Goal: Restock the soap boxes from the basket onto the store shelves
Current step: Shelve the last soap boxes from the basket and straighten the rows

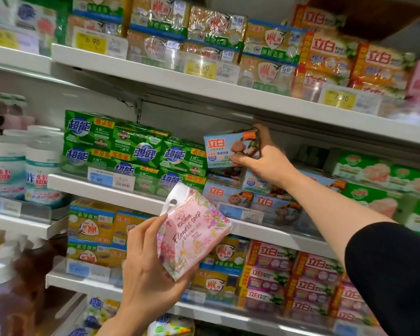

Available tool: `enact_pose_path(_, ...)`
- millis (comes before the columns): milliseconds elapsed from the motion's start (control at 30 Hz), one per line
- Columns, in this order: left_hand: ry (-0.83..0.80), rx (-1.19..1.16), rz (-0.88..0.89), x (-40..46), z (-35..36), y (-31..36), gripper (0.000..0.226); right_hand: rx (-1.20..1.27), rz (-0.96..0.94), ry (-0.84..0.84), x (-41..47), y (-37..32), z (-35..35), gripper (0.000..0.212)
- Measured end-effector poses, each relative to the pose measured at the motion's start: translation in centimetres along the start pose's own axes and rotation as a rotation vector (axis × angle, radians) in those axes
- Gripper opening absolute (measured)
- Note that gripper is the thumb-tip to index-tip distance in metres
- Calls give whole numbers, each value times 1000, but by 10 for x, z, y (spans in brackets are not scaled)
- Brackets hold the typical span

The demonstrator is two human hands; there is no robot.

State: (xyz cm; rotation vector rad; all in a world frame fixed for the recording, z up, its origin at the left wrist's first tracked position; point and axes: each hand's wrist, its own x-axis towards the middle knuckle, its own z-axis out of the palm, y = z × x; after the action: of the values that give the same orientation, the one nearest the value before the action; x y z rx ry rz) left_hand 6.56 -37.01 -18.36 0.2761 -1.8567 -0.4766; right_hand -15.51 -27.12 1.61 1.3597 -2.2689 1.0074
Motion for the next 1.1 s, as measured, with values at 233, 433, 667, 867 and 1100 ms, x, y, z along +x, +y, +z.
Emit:
enact_pose_path(233,0,-1,-4,-2,1,-4,93,-84,25,80,-4,1,-2,75)
enact_pose_path(433,-26,-5,-2,-3,-2,-8,95,-128,-102,173,-7,-16,-2,73)
enact_pose_path(667,1,-59,0,-2,-5,-8,94,75,-122,212,-9,-11,-5,74)
enact_pose_path(867,18,-92,8,-2,-5,-8,92,251,-30,318,-8,-13,-1,63)
enact_pose_path(1100,24,-108,19,-2,-4,-12,91,209,-96,244,-8,-29,10,69)
